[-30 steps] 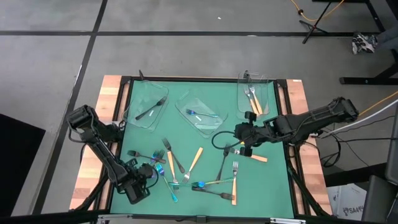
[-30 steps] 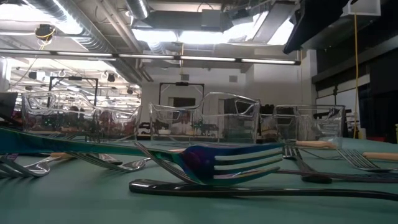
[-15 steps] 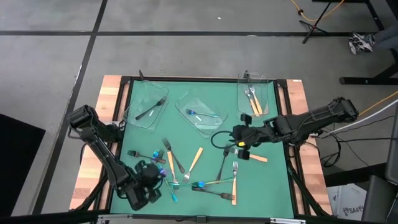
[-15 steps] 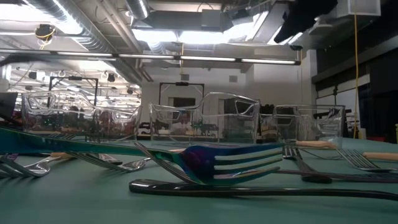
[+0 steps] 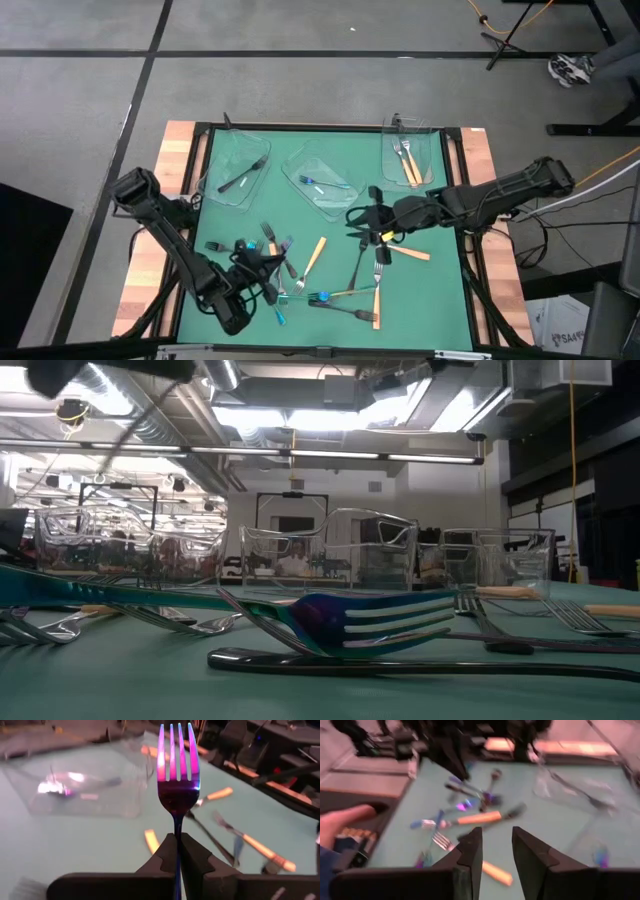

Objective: Sort silverware by color (type)
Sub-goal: Put the blue fork into the center transparent bin

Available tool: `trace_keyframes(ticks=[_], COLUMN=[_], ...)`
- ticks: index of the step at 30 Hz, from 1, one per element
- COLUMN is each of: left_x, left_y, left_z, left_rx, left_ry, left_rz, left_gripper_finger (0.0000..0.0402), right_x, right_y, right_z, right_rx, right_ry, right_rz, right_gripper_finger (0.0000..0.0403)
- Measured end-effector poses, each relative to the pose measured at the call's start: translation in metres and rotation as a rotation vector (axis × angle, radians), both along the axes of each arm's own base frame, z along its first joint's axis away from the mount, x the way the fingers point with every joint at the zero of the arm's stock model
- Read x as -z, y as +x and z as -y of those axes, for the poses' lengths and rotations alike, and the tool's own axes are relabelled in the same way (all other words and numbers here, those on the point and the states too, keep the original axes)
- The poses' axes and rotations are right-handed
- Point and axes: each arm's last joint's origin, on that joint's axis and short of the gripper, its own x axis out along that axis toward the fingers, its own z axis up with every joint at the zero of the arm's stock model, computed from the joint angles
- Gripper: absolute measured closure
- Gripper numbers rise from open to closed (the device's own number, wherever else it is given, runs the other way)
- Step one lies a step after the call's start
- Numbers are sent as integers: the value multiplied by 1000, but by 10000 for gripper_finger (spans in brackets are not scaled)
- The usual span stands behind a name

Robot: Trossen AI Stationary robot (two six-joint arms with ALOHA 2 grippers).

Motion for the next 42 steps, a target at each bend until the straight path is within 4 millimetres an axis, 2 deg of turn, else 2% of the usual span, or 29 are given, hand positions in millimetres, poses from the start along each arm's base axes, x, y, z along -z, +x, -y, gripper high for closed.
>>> trace_keyframes(ticks=[9, 17, 25, 42], left_x=[-18, -38, -54, -56], left_y=[36, 59, 72, 90], left_z=[-7, -10, -15, -38], left_rx=[37, 162, 281, 362], left_ry=[128, 191, 286, 305], left_rz=[31, 65, 108, 100], left_gripper_finger=[401, 401, 402, 402], right_x=[12, 18, 13, 9], right_y=[26, 37, 39, 40], right_z=[-11, -18, -19, -20], right_rx=[-108, -237, -242, -244], right_ry=[37, 51, 63, 71], right_rz=[69, 115, 175, 216], right_gripper_finger=[306, 306, 306, 306])
